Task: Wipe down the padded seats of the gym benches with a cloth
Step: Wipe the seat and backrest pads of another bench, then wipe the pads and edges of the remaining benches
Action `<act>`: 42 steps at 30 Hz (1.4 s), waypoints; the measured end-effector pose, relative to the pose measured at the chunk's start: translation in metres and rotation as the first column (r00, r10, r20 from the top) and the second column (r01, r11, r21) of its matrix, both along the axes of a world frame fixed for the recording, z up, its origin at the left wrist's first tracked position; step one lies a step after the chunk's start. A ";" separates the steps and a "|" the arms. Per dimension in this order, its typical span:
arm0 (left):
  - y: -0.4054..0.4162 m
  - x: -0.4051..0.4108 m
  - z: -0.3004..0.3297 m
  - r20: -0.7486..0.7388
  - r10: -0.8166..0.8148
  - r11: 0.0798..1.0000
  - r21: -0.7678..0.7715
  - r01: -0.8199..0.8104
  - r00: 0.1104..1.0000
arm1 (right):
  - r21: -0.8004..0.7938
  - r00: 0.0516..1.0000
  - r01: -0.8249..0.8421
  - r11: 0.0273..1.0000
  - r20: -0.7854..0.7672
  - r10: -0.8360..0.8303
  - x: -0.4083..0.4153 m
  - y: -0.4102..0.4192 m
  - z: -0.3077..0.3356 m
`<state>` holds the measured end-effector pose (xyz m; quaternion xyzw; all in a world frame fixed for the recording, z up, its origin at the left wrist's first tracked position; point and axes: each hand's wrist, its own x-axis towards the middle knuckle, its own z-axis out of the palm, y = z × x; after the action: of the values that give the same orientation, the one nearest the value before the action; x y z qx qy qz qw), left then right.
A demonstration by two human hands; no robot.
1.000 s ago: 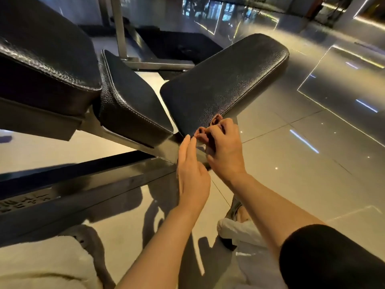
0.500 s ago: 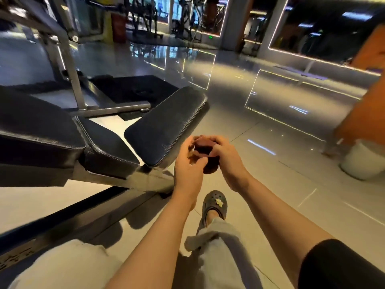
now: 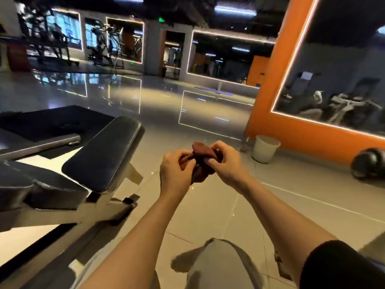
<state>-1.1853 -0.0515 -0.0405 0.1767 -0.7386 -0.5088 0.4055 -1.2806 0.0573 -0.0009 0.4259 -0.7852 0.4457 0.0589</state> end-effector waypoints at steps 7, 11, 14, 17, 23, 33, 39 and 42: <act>0.057 -0.014 0.036 0.133 -0.115 0.968 -0.209 0.141 0.984 | -0.099 0.984 0.181 0.979 0.023 -0.179 0.012 0.078 0.020; 0.107 -0.032 0.035 0.193 -0.341 0.896 -0.228 0.380 0.920 | -0.072 0.928 0.372 0.926 0.053 -0.369 0.018 0.140 0.012; 0.155 -0.037 0.026 0.165 -0.509 0.820 -0.205 0.534 0.845 | -0.061 0.858 0.512 0.857 0.083 -0.507 0.030 0.192 0.002; 0.198 -0.040 0.012 0.152 -0.596 0.761 -0.206 0.615 0.789 | -0.011 0.780 0.619 0.785 0.123 -0.613 0.048 0.233 -0.009; 0.272 -0.034 -0.006 0.219 -0.769 0.564 -0.210 0.799 0.600 | -0.026 0.617 0.758 0.652 0.354 -0.703 0.095 0.288 -0.026; 0.364 0.002 -0.031 0.320 -0.914 0.199 -0.188 0.962 0.251 | 0.078 0.320 0.925 0.371 0.367 -0.873 0.177 0.368 -0.047; 0.439 0.028 -0.047 0.447 -0.894 -0.125 -0.240 0.963 -0.005 | 0.190 -0.020 0.981 0.041 0.312 -0.950 0.233 0.433 -0.078; 0.471 0.032 -0.058 0.474 -0.880 -0.190 -0.293 0.937 -0.030 | 0.198 -0.130 0.977 -0.082 0.246 -0.960 0.245 0.458 -0.087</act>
<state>-1.1537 0.4194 -0.0988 -0.5078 -0.7614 -0.3922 -0.0930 -1.0352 0.5158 -0.0881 -0.3683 -0.8281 0.3381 0.2535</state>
